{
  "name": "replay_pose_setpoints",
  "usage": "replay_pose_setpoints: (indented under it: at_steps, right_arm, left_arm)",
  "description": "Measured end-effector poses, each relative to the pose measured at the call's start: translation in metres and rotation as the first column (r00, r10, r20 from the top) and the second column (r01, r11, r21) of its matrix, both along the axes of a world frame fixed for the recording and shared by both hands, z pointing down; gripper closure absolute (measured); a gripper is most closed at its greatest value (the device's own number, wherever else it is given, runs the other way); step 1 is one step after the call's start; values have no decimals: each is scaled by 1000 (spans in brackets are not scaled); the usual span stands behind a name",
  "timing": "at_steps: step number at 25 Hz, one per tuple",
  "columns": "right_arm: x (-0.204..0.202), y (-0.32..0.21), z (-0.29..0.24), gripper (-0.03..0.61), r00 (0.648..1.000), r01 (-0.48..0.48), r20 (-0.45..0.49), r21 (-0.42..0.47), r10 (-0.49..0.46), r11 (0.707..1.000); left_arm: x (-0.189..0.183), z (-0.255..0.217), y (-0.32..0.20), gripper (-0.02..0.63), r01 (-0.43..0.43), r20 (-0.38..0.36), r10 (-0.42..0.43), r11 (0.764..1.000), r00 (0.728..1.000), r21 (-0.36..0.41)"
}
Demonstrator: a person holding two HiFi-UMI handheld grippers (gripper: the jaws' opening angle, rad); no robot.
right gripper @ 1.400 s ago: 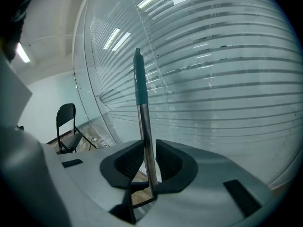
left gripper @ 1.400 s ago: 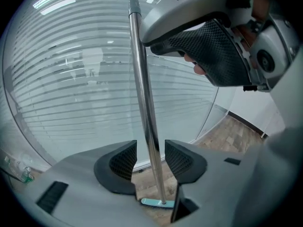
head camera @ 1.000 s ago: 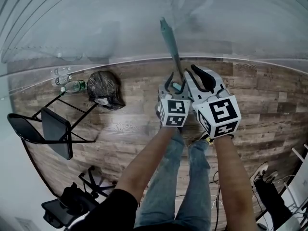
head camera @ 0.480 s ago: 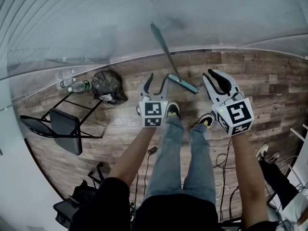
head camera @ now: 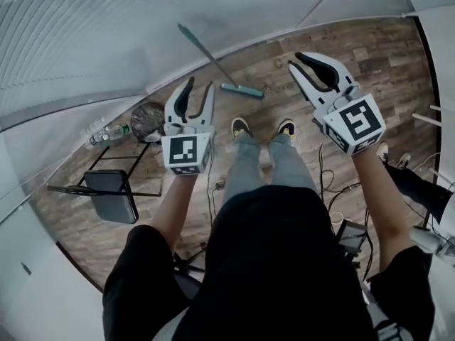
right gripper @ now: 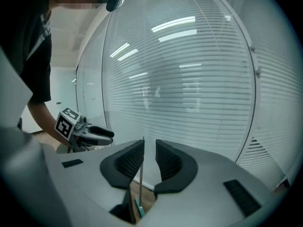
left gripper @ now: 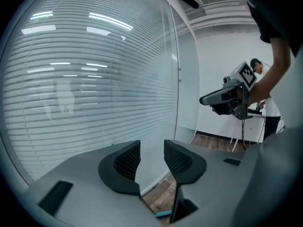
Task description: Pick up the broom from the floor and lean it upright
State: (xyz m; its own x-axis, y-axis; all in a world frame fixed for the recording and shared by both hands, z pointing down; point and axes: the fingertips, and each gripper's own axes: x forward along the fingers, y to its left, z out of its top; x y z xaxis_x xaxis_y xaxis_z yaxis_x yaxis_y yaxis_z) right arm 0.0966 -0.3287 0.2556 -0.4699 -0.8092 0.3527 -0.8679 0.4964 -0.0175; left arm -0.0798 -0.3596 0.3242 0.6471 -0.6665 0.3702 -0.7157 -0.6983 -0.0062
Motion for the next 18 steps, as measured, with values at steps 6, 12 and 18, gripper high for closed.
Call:
replay_pose_setpoints:
  at_steps: [6,12,18]
  right_arm:
    - [58,34,-101,492,996,-84,-28,143,89,986]
    - [97,72,-141,499,978,-195,-32,211,207,958]
    - [96,114,-143,561,962,-262,-20,229,274,937]
  left_arm:
    - [47,-111,31,584,-87,-110,86,996,990,-2]
    - [93,-173,58,594,-188,-175,197,980,965,68]
    - [99,-198,84,594,-216,-172,236,968,956,130]
